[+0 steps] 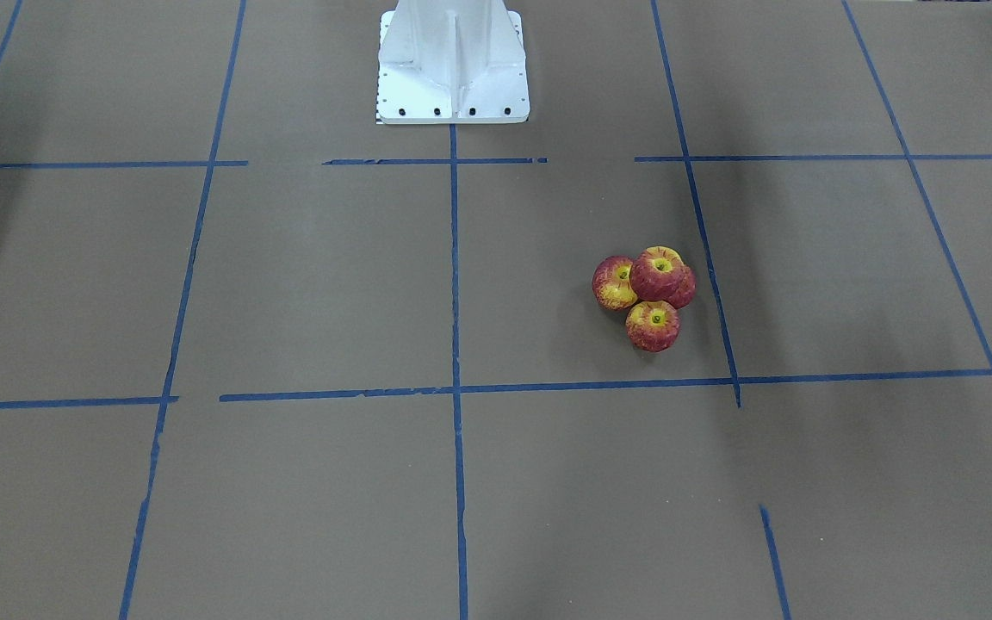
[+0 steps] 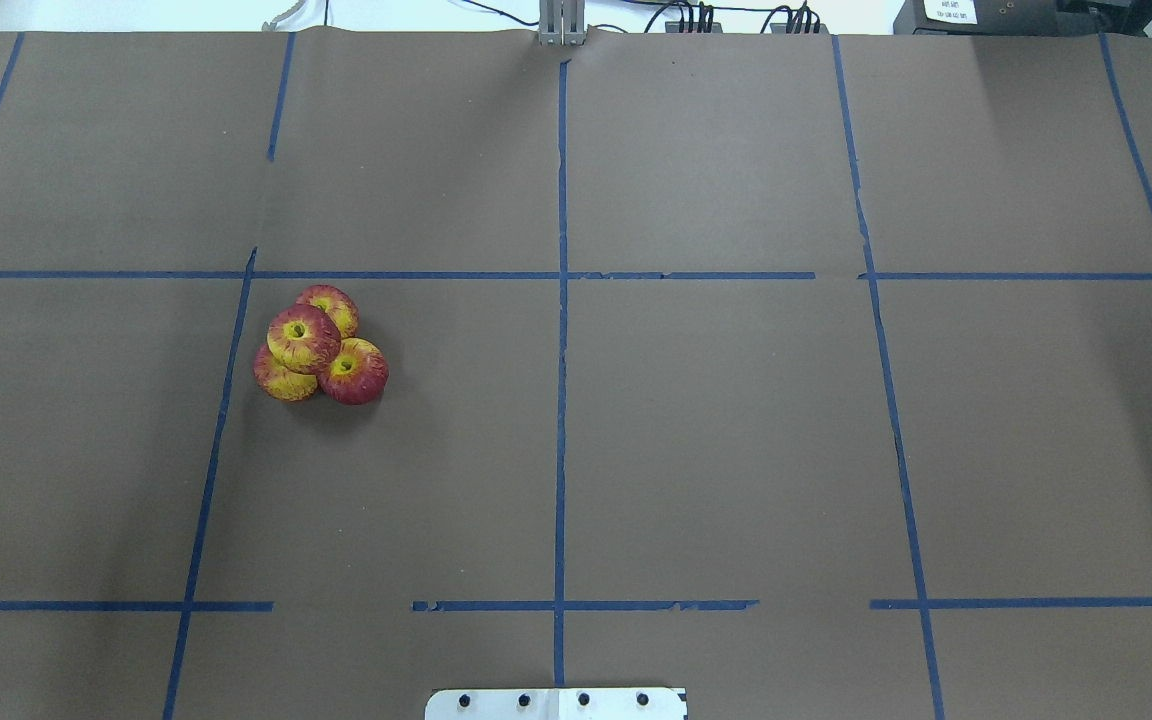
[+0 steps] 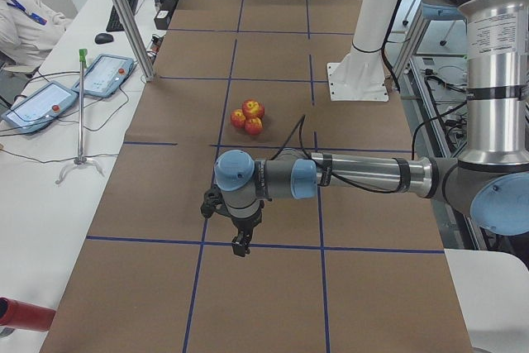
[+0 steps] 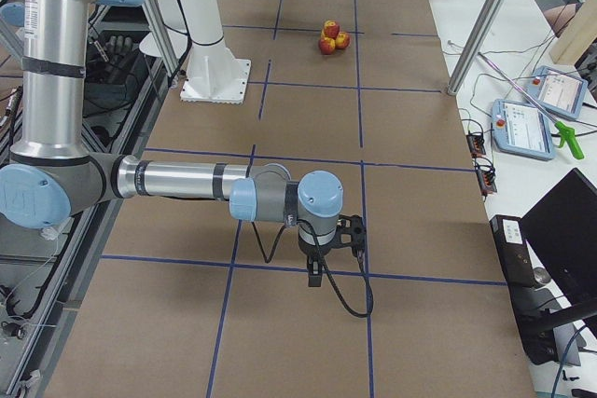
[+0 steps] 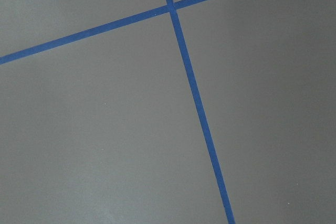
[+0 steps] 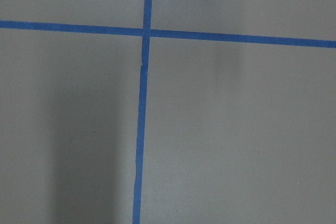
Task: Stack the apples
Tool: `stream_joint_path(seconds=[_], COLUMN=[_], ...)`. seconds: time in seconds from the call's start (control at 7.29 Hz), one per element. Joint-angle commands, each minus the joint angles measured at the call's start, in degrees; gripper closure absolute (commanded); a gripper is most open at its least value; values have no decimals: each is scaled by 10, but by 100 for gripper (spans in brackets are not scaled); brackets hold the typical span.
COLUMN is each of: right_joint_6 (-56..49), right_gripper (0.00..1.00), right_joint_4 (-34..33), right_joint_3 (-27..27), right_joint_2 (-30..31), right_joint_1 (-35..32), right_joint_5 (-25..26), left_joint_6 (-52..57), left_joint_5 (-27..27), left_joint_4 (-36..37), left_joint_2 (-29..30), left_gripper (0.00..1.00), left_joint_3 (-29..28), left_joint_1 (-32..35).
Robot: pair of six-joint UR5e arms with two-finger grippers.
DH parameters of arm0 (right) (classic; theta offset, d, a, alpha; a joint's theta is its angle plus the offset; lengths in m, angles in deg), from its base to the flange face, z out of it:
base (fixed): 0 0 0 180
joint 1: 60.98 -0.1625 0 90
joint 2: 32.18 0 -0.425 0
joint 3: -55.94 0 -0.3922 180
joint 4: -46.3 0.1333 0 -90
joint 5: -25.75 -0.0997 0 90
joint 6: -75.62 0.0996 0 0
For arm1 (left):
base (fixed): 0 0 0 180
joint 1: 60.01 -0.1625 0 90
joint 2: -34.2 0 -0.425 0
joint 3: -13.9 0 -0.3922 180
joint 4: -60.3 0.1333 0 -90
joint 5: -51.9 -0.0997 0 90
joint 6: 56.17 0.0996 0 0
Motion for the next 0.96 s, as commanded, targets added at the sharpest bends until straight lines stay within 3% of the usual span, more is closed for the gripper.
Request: stream_joint_path(seconds=[0.0, 0.27, 0.69, 0.82], right_joint_6=[0, 0, 0, 0], right_gripper=[0, 0, 0, 0], right_joint_4=[0, 0, 0, 0], right_joint_3=[0, 0, 0, 0], right_joint_2=[0, 0, 0, 0], right_joint_1=[0, 0, 0, 0], right_joint_5=[0, 0, 0, 0], left_joint_6=[3, -1, -4, -5], left_joint_5=[0, 3, 54, 52], left_joint_4=[-19, -16, -8, 26], left_joint_2=[-3, -1, 5, 13], left_gripper=[0, 0, 0, 0], left_joint_3=[-10, -9, -7, -12], left_joint_1=[1, 3, 28, 72])
